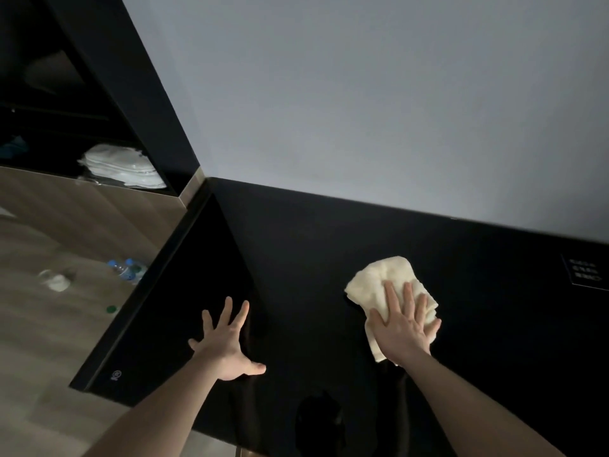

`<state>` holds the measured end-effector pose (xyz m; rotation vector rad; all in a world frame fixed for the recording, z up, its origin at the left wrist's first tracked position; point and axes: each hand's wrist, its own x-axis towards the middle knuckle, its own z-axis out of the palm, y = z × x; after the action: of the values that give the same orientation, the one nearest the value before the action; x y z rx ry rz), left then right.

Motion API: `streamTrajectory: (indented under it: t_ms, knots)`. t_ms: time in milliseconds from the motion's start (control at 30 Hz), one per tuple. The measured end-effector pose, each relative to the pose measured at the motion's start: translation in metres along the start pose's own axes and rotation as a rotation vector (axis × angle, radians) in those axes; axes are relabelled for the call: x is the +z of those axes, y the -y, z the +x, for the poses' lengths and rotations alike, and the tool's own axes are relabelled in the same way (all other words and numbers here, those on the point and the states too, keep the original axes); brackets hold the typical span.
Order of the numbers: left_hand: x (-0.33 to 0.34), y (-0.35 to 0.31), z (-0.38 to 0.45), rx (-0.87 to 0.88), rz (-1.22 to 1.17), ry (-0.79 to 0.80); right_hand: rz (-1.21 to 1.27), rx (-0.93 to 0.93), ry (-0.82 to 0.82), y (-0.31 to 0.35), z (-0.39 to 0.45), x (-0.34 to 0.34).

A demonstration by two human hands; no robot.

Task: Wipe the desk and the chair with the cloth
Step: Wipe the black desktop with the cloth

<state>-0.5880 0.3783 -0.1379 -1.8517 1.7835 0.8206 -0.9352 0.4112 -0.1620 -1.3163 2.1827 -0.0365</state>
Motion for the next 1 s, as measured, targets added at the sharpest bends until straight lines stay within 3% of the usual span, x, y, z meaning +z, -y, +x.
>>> streamTrajectory:
  t_ms: [233, 400, 600, 700, 767, 900, 1000]
  knots:
    - [-0.003, 0.006, 0.005, 0.025, 0.014, -0.001, 0.037, 0.156, -0.049, -0.005, 0.013, 0.003]
    - [-0.007, 0.007, 0.016, 0.077, 0.052, 0.003, 0.091, 0.348, -0.066, 0.042, 0.021, 0.008]
    - [-0.039, 0.036, 0.051, 0.379, 0.172, -0.077, 0.123, 0.406, -0.123, 0.116, 0.013, 0.042]
    - [-0.057, 0.078, 0.072, 0.557, 0.116, -0.133, 0.147, 0.466, -0.172, 0.162, 0.012, 0.061]
    - [-0.062, 0.127, 0.084, 0.586, 0.119, -0.2, 0.173, 0.471, -0.181, 0.201, 0.013, 0.072]
    - [-0.072, 0.235, 0.113, 0.516, 0.153, -0.396, 0.138, 0.339, -0.173, 0.273, 0.003, 0.104]
    - [-0.074, 0.264, 0.122, 0.457, 0.044, -0.457, 0.137, 0.255, -0.2, 0.279, -0.006, 0.119]
